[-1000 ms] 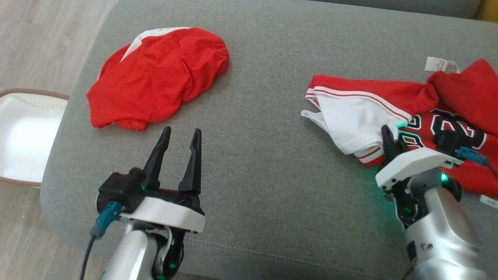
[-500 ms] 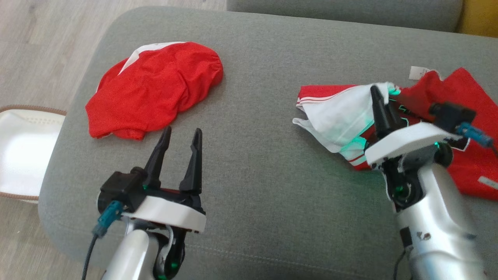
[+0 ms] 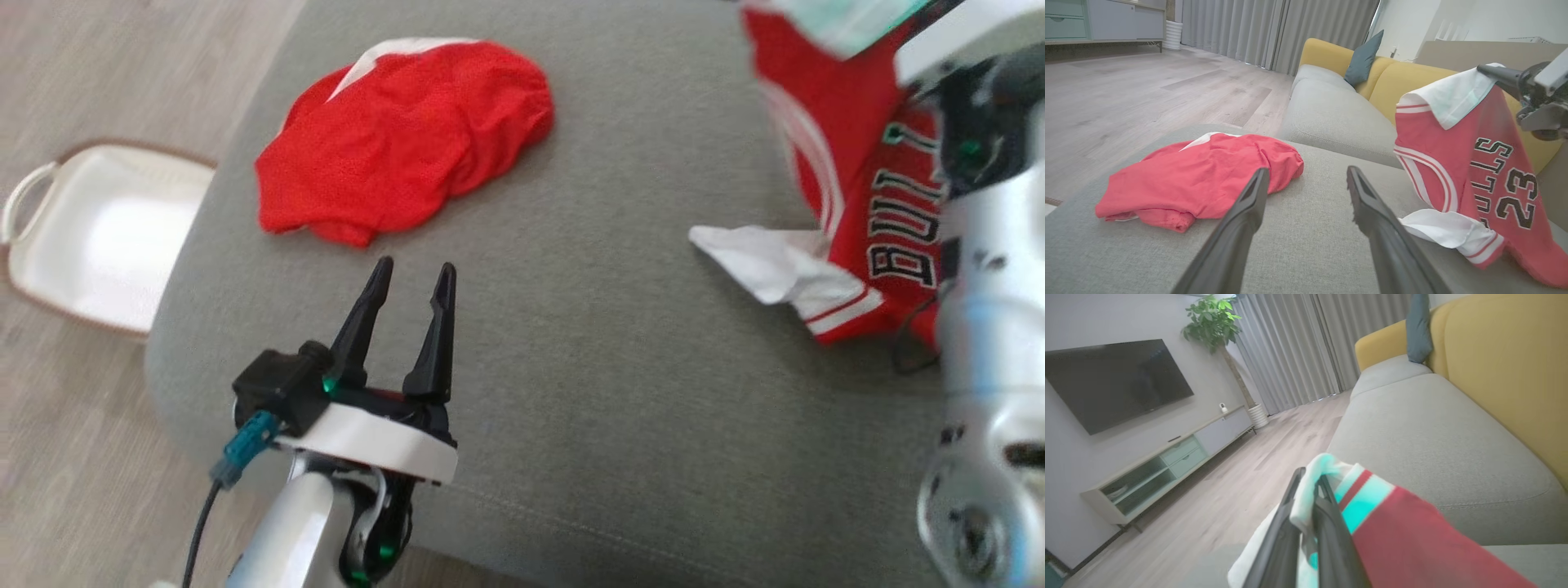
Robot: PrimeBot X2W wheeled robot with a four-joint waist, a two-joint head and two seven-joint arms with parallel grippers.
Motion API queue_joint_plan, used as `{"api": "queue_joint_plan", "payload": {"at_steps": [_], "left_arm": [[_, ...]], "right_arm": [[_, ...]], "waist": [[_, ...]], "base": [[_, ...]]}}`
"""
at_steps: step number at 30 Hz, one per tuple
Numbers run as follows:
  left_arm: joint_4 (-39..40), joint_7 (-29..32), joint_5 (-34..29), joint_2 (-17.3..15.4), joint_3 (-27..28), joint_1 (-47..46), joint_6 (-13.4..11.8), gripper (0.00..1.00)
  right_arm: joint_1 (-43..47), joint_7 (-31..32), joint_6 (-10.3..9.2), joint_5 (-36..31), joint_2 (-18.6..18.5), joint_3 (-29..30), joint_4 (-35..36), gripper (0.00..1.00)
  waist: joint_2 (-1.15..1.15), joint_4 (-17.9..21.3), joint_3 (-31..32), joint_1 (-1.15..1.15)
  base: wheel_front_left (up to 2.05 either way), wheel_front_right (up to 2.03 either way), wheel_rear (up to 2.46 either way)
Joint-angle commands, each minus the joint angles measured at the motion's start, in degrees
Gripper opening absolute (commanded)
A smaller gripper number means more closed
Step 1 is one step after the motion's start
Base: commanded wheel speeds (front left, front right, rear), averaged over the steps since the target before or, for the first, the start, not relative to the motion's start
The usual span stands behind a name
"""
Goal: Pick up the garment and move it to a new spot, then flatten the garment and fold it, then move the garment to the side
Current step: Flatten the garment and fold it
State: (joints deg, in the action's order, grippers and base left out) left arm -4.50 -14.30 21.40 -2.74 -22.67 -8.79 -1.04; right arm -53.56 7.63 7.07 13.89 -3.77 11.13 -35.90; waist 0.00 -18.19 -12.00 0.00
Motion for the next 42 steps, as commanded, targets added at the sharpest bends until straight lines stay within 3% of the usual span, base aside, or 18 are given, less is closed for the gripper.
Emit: {"api": "queue_joint_plan", "payload": {"at_steps": [1, 4, 5, 10, 15, 25, 34, 42], "left_arm": [[2.2, -0.7, 0.2, -0.1, 1.5, -2.7, -0.3, 1.0], [2.1, -0.7, 0.6, -0.1, 1.0, -3.3, -0.3, 1.0], [2.1, -0.7, 0.7, -0.1, 0.9, -3.5, -0.3, 1.0], [2.0, -0.7, 0.7, -0.1, 1.3, -3.9, -0.5, 1.0], [1.8, -0.7, -0.2, -0.1, 2.2, -4.1, -0.4, 1.0], [2.3, -0.7, -2.6, -0.1, 5.5, -2.6, -0.5, 1.0], [3.4, -0.7, -3.1, -0.1, 7.8, -1.8, -0.7, 1.0], [4.0, -0.7, -2.5, -0.1, 8.8, -1.4, -1.4, 1.0]], "right_arm": [[-2.8, -0.9, 0.42, -1.2, 0.2, -0.5, 1.1, 0.0], [-7.0, -2.0, 0.42, -7.1, -0.9, 3.5, -4.9, 0.04], [-8.1, -2.4, 0.42, -8.7, -1.1, 4.5, -6.8, 1.0], [-10.8, -3.9, 0.42, -15.7, -1.7, 5.5, -15.0, 1.0], [-10.7, -7.7, 0.42, -17.5, -0.7, 4.6, -19.7, 1.0], [-4.2, -14.3, 0.42, -13.1, 0.2, -1.4, -21.9, 1.0], [6.0, -15.5, 0.42, -4.6, -0.5, -6.7, -11.7, 1.0], [25.4, -14.5, 0.42, -1.4, 0.1, -6.8, 9.7, 1.0]], "waist": [[0.0, -2.1, -2.1, 0.0], [0.0, -3.5, -3.5, 0.0], [0.0, -3.8, -3.8, 0.0], [0.0, -3.7, -4.4, 0.0], [0.0, -1.3, -2.9, 0.0], [0.0, 7.2, 3.4, 0.0], [0.0, 14.6, 6.5, 0.0], [0.0, 19.2, 7.7, 0.0]], "base": [[0.0, 0.0, 0.0], [0.0, 0.0, 0.0], [0.0, 0.0, 0.0], [0.0, 0.0, 0.0], [0.0, 0.0, 0.0], [0.0, 0.0, 0.0], [0.0, 0.0, 0.0], [0.0, 0.0, 0.0]]}}
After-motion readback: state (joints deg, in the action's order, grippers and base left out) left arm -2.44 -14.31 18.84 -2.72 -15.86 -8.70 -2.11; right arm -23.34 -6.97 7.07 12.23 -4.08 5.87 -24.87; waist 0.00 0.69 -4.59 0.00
